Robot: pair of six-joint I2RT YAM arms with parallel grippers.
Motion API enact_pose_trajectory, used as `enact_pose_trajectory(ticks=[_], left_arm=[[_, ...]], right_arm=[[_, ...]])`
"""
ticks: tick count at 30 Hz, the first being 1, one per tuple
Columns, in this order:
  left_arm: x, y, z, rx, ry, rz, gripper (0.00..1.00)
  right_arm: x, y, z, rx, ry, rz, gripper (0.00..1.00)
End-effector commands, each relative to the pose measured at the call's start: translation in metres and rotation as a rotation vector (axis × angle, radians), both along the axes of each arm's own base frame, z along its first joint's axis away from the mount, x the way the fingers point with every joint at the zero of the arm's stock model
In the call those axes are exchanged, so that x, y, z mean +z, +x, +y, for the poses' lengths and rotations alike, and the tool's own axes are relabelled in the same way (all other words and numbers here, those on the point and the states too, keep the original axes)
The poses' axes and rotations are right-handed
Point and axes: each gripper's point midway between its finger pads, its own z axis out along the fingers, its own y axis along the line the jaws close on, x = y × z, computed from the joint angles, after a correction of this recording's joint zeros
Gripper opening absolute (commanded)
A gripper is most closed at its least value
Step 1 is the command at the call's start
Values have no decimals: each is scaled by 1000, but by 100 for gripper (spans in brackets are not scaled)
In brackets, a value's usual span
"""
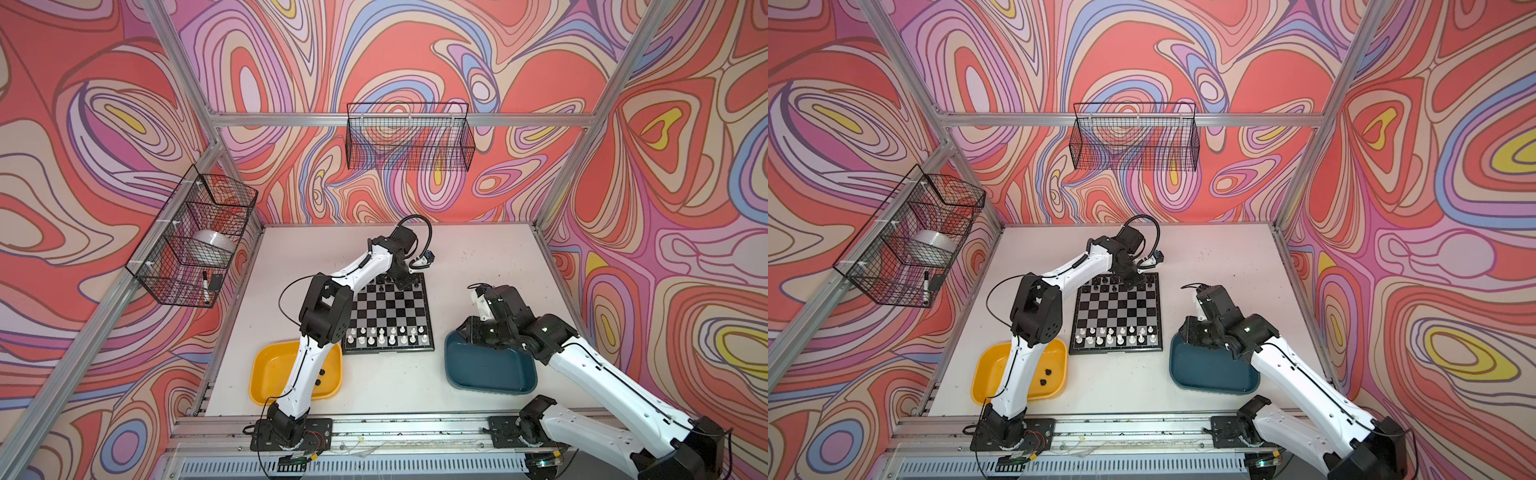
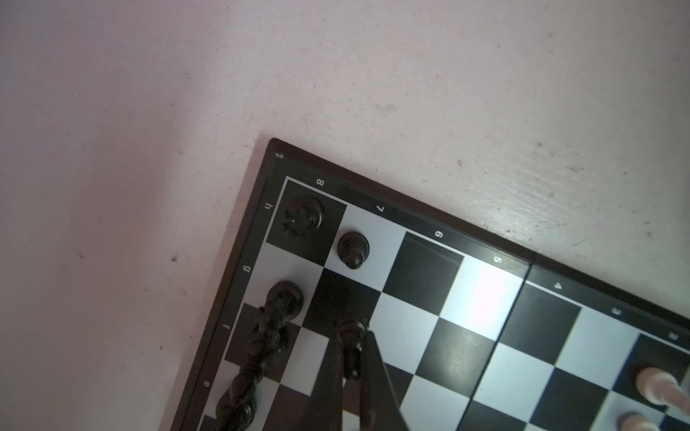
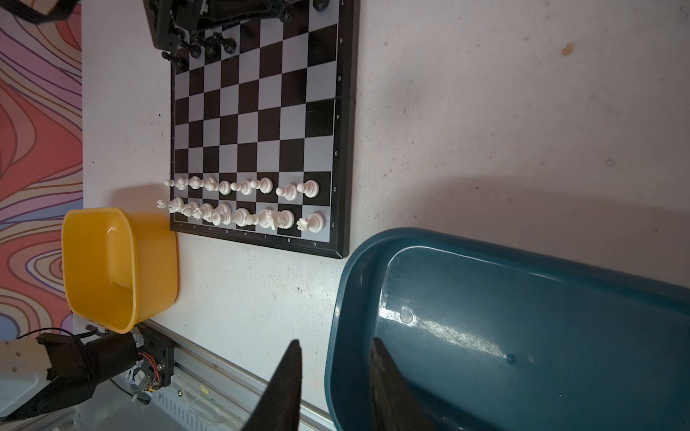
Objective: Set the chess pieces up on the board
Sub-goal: 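Lower the black pawn with the left gripper onto a square beside the black pawns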
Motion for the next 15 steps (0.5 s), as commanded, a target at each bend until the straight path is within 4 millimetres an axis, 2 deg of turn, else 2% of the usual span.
enact_pose_trajectory(ticks=[1, 15], left_arm=[[-12, -2, -3, -7, 4, 15, 7], [-23, -1, 1, -2, 31, 10, 8]], right_arm=[[-3, -1, -3, -12, -1, 0, 31], [-6, -4, -4, -17, -1, 4, 31]])
